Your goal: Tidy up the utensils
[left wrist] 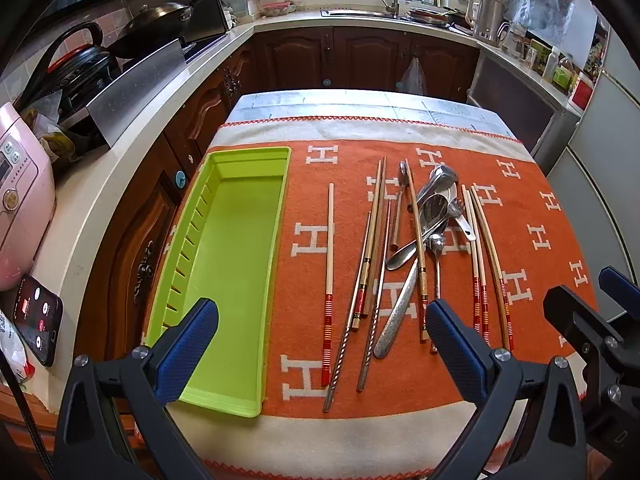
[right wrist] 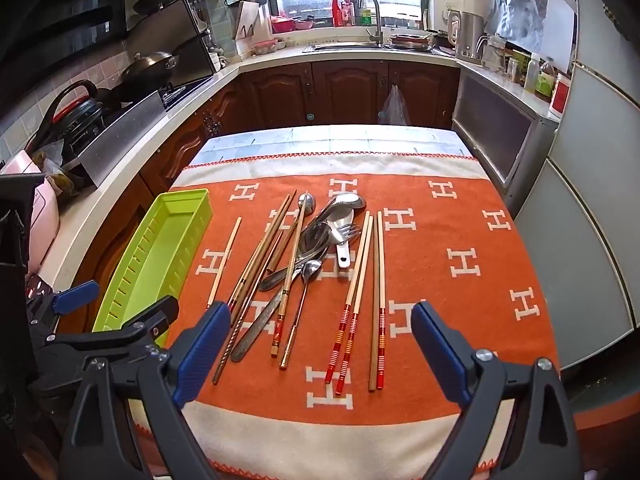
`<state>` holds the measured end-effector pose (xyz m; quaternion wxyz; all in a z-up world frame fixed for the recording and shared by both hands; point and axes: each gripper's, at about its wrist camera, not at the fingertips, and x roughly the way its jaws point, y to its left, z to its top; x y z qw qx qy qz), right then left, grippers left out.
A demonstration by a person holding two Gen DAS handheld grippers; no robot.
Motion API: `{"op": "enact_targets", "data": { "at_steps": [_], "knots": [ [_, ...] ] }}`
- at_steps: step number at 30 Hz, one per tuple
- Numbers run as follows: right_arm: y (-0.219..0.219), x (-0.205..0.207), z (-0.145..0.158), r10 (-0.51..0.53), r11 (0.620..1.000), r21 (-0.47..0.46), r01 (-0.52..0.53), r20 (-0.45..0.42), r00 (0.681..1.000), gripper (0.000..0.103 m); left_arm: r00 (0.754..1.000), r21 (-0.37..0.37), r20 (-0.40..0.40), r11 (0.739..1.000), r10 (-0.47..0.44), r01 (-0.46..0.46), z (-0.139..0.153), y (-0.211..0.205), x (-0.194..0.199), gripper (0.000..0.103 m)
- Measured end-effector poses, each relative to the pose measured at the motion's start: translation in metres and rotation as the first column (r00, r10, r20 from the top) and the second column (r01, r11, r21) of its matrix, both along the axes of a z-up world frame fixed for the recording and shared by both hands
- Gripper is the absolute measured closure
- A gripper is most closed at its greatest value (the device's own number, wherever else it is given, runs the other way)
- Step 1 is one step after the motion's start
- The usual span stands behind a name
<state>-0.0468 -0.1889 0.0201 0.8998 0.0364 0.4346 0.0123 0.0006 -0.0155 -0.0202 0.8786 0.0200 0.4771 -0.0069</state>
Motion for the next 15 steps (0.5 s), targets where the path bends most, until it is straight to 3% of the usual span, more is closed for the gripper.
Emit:
{"op": "enact_targets", "data": {
  "at_steps": [15],
  "knots": [
    [-0.0029,-0.0003,-0.0025,0.006,1.000,0.015,-0.006,0.001,1.000,0.011,1.000,0.003,-0.019,1.000,0.002,-0.002,-0.0026,-0.0023,0.0015,0.001]
  ]
}}
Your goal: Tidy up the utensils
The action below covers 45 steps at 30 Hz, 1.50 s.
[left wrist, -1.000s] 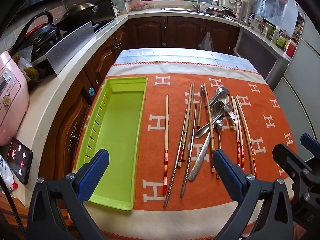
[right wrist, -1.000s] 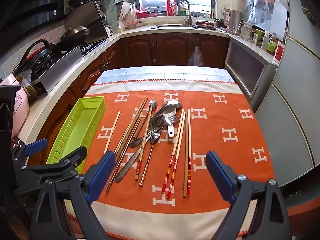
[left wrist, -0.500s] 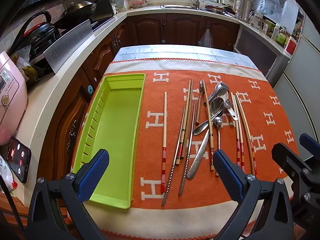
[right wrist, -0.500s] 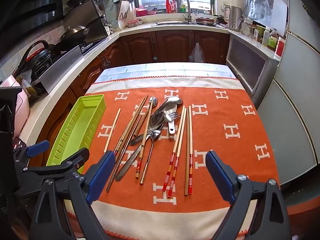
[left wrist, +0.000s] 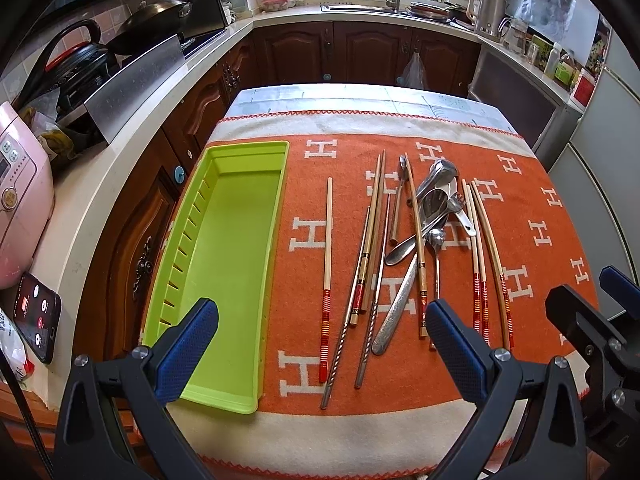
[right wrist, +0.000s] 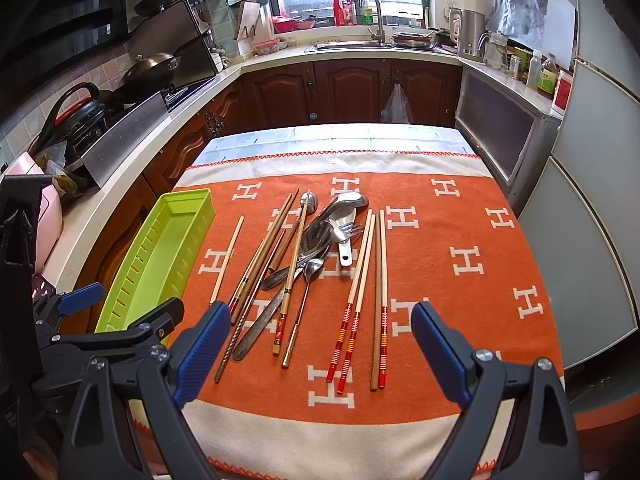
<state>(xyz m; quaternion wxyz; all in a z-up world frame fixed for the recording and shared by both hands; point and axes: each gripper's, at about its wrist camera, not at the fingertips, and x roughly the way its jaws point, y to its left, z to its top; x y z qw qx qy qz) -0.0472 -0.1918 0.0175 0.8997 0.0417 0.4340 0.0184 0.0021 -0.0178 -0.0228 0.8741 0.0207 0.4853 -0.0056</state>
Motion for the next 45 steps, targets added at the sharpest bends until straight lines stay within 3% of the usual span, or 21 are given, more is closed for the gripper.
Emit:
{"op": "enact_targets", "data": {
  "at_steps": [22,43,45],
  "knots": [
    [0.001,-0.001,0.000,0.014,1.000,0.006,-0.014,0.000,1.000,0.011,1.000,0.000,-0.009,1.000,-0.005,0.005,-0.003,-0.006,-0.009,0.001],
    [-0.012,0.006,-0.008,-0.002,0.999,0.045,0.003,-0.026,1.000,0.027,1.000,-0.033,0.004,0.999,-0.007,0.007,-0.006,-0.014,-0.003,0.001],
    [-0.013,0.007,-0.009,-0.003,0.999,0.048,0.004,-0.028,1.000,0.028,1.000,-0.052,-0.006,0.999,-0.014,0.013,-0.001,-0.002,0.012,0.001]
  ]
}}
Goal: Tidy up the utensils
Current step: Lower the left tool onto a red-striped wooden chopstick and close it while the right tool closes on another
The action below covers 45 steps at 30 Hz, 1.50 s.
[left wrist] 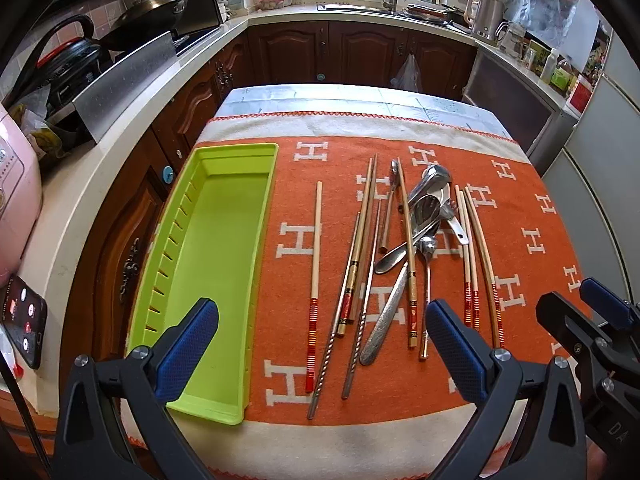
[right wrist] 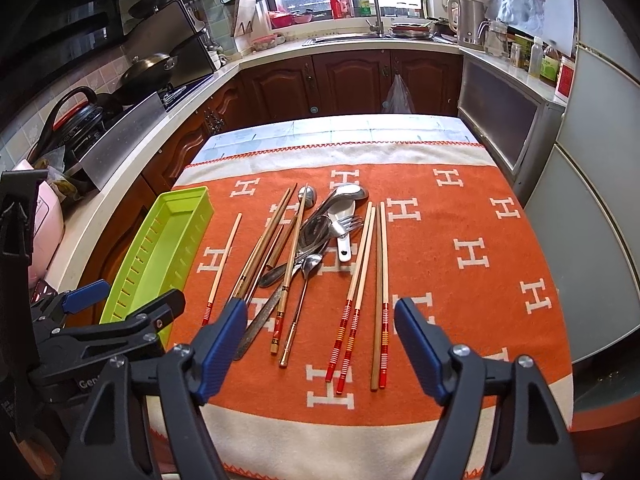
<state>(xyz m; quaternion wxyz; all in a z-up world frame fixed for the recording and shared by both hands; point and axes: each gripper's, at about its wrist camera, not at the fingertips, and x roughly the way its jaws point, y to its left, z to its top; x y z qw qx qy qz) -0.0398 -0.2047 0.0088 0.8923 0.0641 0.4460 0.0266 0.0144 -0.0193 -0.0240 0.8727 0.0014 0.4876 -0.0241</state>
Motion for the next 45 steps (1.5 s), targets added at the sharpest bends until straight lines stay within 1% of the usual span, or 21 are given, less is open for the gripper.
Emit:
{"op": "enact_targets", "data": {
  "at_steps": [3,6,10,12,16,18,19,20,21,22,23,25,27,28,29,30,31,33,40,41,45],
  "knots": [
    [-0.001,0.001,-0.001,-0.001,1.000,0.003,0.001,-0.002,1.000,0.028,1.000,-0.022,0.002,1.000,-0.017,0.017,-0.001,-0.001,0.001,0.001],
    [-0.002,0.002,-0.001,-0.003,1.000,0.008,0.003,-0.003,1.000,0.028,0.999,-0.015,-0.006,0.999,-0.034,0.034,-0.002,-0.005,0.004,0.001],
    [-0.008,0.006,-0.003,-0.008,1.000,0.019,0.008,-0.005,1.000,0.029,0.997,0.009,-0.059,0.999,-0.049,0.050,-0.009,-0.008,0.016,0.001],
    [-0.013,0.010,-0.004,-0.017,0.999,0.028,0.017,-0.007,1.000,0.034,0.996,0.006,-0.075,0.999,-0.049,0.049,-0.012,-0.007,0.021,0.001],
    [-0.032,0.020,-0.009,-0.052,0.997,0.062,0.053,-0.023,0.998,0.038,0.996,-0.010,-0.077,0.999,-0.046,0.045,-0.019,-0.006,0.038,0.001],
    [-0.042,0.028,-0.014,-0.060,0.994,0.085,0.063,-0.044,0.997,0.045,0.993,-0.026,-0.113,0.999,-0.037,0.034,-0.027,-0.003,0.051,0.001],
    [-0.047,0.035,-0.018,-0.059,0.993,0.102,0.065,-0.061,0.996,0.047,0.990,-0.048,-0.139,0.998,-0.039,0.032,-0.032,-0.002,0.061,0.006],
    [-0.052,0.040,-0.022,-0.058,0.991,0.114,0.066,-0.073,0.996,0.053,0.987,-0.060,-0.153,0.998,-0.042,0.033,-0.036,-0.001,0.065,0.010],
    [-0.056,0.045,-0.025,-0.058,0.990,0.125,0.068,-0.086,0.995,0.057,0.981,-0.079,-0.187,0.996,-0.052,0.038,-0.042,-0.001,0.074,0.016],
    [-0.061,0.052,-0.030,-0.058,0.988,0.136,0.072,-0.101,0.993,0.058,0.975,-0.098,-0.213,0.994,-0.065,0.045,-0.047,-0.001,0.080,0.023],
    [-0.064,0.056,-0.033,-0.058,0.987,0.144,0.074,-0.112,0.992,0.060,0.971,-0.109,-0.226,0.993,-0.073,0.049,-0.051,-0.001,0.084,0.026],
    [-0.073,0.066,-0.042,-0.057,0.983,0.168,0.079,-0.135,0.989,0.062,0.962,-0.131,-0.261,0.990,-0.082,0.049,-0.058,0.002,0.094,0.039],
    [-0.080,0.074,-0.050,-0.055,0.978,0.191,0.085,-0.158,0.986,0.067,0.959,-0.123,-0.273,0.991,-0.078,0.046,-0.064,0.003,0.101,0.045],
    [-0.081,0.077,-0.053,-0.051,0.976,0.199,0.084,-0.166,0.985,0.068,0.955,-0.104,-0.289,0.994,-0.071,0.042,-0.069,0.004,0.105,0.054],
    [-0.082,0.080,-0.056,-0.045,0.974,0.212,0.082,-0.175,0.984,0.071,0.950,-0.099,-0.303,0.994,-0.070,0.042,-0.072,0.005,0.107,0.061],
    [-0.084,0.083,-0.060,-0.036,0.971,0.225,0.078,-0.187,0.982,0.073,0.941,-0.102,-0.328,0.994,-0.077,0.046,-0.079,0.004,0.110,0.071],
    [-0.084,0.084,-0.062,-0.031,0.970,0.232,0.076,-0.193,0.981,0.074,0.935,-0.103,-0.345,0.994,-0.081,0.048,-0.083,0.004,0.112,0.077],
    [-0.085,0.088,-0.068,-0.025,0.968,0.241,0.075,-0.205,0.979,0.074,0.925,-0.078,-0.373,0.996,-0.073,0.047,-0.094,0.001,0.113,0.083],
    [-0.088,0.095,-0.083,-0.007,0.962,0.265,0.071,-0.235,0.972,0.074,0.913,-0.001,-0.408,1.000,-0.022,0.024,-0.114,-0.002,0.117,0.083],
    [-0.089,0.095,-0.085,-0.008,0.961,0.265,0.073,-0.239,0.971,0.074,0.914,0.001,-0.406,1.000,-0.019,0.021,-0.116,-0.002,0.117,0.083],
    [-0.094,0.098,-0.095,-0.014,0.961,0.264,0.085,-0.260,0.966,0.074,0.929,0.028,-0.370,0.999,-0.009,0.020,-0.119,-0.006,0.115,0.077]
  ]
}}
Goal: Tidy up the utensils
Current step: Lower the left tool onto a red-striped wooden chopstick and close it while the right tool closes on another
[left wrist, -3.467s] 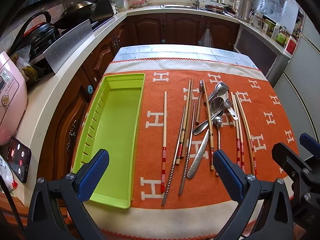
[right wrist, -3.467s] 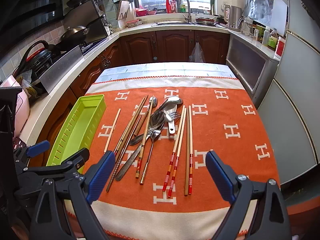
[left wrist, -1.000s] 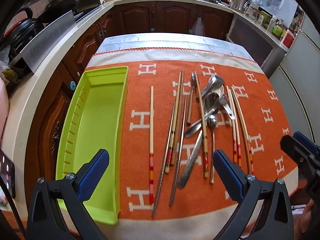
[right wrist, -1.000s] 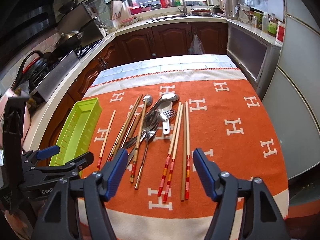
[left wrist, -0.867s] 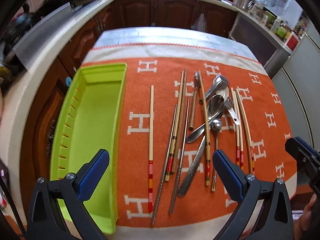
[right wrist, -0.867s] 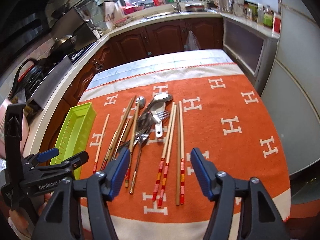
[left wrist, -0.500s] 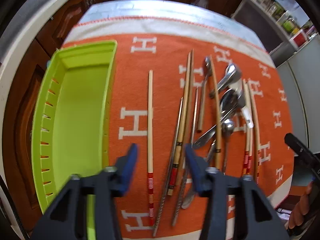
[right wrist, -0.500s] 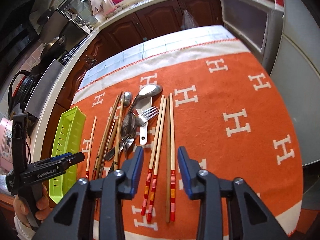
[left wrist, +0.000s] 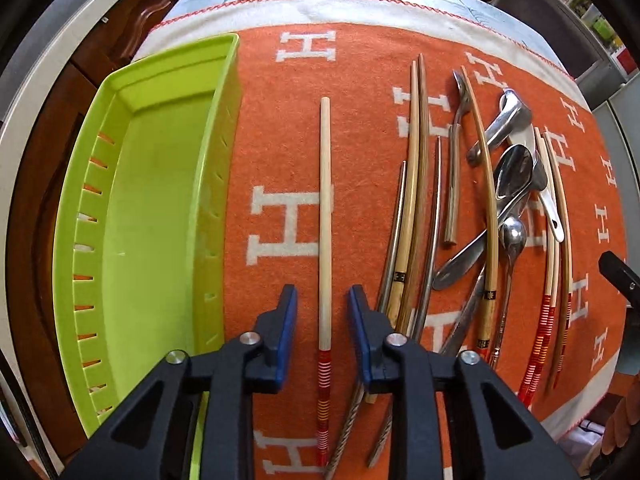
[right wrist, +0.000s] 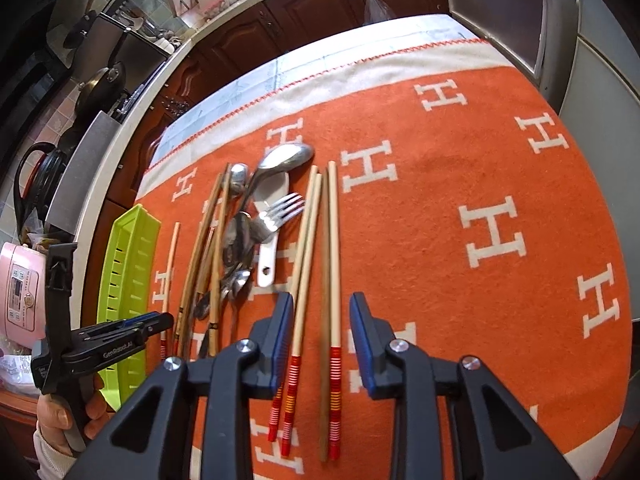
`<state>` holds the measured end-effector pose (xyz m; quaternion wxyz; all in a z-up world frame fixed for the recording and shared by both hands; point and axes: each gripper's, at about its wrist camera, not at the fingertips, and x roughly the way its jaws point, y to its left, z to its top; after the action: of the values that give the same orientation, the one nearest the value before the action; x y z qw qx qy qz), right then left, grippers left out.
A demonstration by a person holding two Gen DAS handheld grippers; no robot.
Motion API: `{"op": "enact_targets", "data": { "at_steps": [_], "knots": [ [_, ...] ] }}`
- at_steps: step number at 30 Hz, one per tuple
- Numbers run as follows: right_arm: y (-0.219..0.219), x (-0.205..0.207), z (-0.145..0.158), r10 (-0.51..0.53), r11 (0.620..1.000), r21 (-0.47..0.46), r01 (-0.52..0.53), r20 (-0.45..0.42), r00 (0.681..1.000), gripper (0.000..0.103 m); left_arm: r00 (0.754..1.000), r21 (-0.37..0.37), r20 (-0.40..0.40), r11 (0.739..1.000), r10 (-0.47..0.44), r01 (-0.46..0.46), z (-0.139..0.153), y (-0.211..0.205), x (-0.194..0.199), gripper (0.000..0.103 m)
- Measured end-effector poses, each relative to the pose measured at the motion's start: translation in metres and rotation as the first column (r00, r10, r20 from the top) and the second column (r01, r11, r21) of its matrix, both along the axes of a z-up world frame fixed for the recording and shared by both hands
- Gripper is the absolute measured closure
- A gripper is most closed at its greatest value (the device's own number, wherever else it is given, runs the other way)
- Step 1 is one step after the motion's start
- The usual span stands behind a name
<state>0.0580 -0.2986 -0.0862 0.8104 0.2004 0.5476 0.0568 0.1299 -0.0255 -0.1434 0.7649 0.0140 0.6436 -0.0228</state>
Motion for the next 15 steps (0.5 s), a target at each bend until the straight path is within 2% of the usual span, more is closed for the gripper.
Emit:
{"op": "enact_targets", "data": {
  "at_steps": [3,7,8,9,15],
  "knots": [
    [0.002,-0.001,-0.005,0.006,1.000,-0.029,-0.006,0.002,1.000,0.074,1.000,0.012,0.026,1.000,-0.001,0.000,0.004,-0.005,-0.007,0.073],
    [0.009,-0.003,-0.011,0.027,0.996,-0.088,-0.025,0.016,1.000,0.075,0.996,0.037,0.090,0.999,-0.017,0.013,0.005,-0.013,-0.019,0.073],
    [0.011,-0.004,-0.013,0.035,0.995,-0.097,-0.033,0.020,0.999,0.080,0.995,0.038,0.101,0.999,-0.019,0.015,0.006,-0.014,-0.022,0.074],
    [0.012,-0.004,-0.014,0.042,0.994,-0.105,-0.040,0.019,0.999,0.086,0.995,0.020,0.101,1.000,-0.019,0.017,0.006,-0.019,-0.030,0.084],
    [0.022,-0.006,-0.019,0.073,0.982,-0.175,-0.070,0.014,0.997,0.094,0.993,-0.016,0.120,1.000,-0.014,0.016,0.009,-0.020,-0.043,0.086]
  ]
}}
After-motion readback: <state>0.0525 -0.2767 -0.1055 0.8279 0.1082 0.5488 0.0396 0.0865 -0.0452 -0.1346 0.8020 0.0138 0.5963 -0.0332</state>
